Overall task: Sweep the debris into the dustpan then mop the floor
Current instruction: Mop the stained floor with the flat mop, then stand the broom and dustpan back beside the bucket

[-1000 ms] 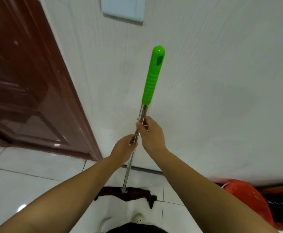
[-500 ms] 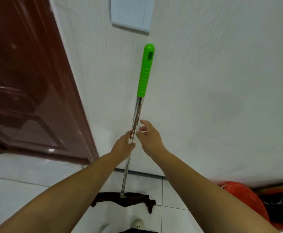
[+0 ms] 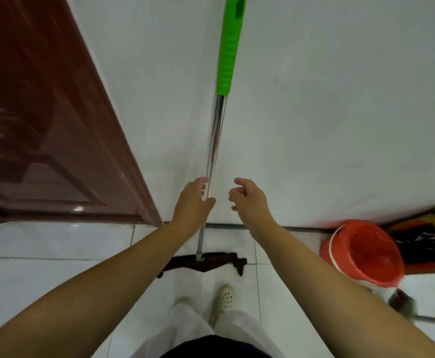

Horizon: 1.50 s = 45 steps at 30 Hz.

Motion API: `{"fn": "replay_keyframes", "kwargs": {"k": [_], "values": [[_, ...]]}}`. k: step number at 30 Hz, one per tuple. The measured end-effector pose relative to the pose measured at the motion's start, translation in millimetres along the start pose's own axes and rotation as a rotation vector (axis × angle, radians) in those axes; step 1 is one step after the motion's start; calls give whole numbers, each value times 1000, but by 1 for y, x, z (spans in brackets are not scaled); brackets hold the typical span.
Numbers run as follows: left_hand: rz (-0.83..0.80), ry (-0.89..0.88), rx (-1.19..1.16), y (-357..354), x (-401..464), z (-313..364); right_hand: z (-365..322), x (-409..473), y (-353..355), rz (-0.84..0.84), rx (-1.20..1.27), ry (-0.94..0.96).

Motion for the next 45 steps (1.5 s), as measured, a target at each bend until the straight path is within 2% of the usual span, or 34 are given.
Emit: {"fn": "replay_keyframes", "kwargs": {"k": [6, 10, 19, 24, 33, 40, 45], "values": [[-241, 62, 6, -43, -36, -15, 67, -36, 33, 87, 124, -264], [-352, 9, 48, -76, -58, -3, 104, -62, 86, 223, 224, -387], [-643, -134, 97, -182, -158, 70, 187, -125, 209, 415, 265, -458], [-742, -212, 159, -251, -236, 113, 244, -174, 284, 525, 280, -436], [-961, -340, 159, -403, -418, 190, 357, -277, 465, 789, 365, -540], [-993, -391, 179, -465, -453, 231, 391, -283, 541, 807, 444, -534], [-1010, -342, 144, -515, -453, 260, 410, -271, 590, 833, 483, -546]]}}
Point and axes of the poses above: each hand's wrist, its own x-axis towards the middle knuckle, its own y-axis out of the back of the hand, z = x × y, the point moved 2 cm from there along x, towards the middle knuckle, and after that the axes turned 10 degrees about z, right-handed, at the moved point
